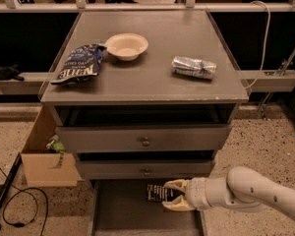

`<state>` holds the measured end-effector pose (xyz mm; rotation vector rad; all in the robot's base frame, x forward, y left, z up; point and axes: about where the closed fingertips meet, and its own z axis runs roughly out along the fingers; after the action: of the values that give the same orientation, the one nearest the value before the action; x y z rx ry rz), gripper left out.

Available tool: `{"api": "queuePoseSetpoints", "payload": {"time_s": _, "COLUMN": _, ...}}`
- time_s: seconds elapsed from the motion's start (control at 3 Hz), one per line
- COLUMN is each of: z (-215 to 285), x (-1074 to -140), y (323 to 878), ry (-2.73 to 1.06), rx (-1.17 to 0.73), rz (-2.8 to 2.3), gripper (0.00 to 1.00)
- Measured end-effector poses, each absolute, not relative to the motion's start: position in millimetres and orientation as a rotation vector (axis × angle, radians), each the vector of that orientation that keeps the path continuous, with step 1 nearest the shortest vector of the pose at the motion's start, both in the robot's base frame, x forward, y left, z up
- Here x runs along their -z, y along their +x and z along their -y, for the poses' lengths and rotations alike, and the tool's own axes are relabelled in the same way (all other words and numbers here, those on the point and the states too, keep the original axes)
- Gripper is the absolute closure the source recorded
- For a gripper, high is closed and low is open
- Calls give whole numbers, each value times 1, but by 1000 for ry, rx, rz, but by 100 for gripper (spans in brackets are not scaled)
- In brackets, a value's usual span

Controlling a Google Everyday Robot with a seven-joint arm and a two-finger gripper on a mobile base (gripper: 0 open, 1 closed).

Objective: Place rxbar chocolate into bottom drawer

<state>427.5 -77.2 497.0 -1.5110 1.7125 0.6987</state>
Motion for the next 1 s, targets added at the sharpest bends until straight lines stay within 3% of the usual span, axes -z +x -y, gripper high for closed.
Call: {"api": "queuePoseSetpoints", "payload": {"time_s": 1.0, "z": 84, "x": -451, "y": 440, "ry": -1474, "rx": -788, "rz": -1759, "gripper": 100}}
